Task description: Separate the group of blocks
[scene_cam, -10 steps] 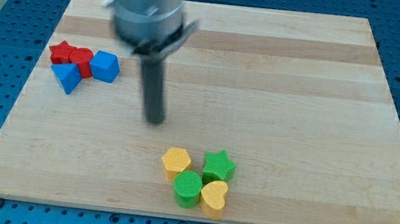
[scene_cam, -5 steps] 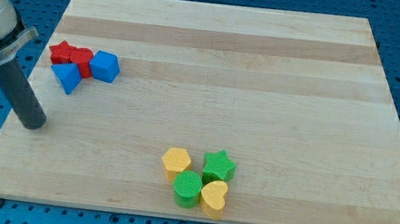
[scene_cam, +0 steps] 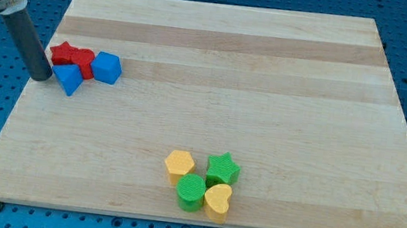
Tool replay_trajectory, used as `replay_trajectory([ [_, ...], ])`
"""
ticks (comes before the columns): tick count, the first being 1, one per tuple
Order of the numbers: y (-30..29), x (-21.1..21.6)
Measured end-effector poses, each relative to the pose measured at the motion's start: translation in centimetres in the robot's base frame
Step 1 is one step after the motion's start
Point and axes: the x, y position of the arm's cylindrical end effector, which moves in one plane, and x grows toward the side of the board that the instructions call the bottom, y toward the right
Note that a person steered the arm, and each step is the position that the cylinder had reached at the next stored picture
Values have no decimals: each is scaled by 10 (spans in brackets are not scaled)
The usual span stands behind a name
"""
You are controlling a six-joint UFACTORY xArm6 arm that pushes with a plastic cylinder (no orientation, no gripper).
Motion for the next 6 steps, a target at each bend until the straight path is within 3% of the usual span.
replay_trajectory([
  [3, -5, -81],
  [4, 28, -106],
  [6, 30, -83],
])
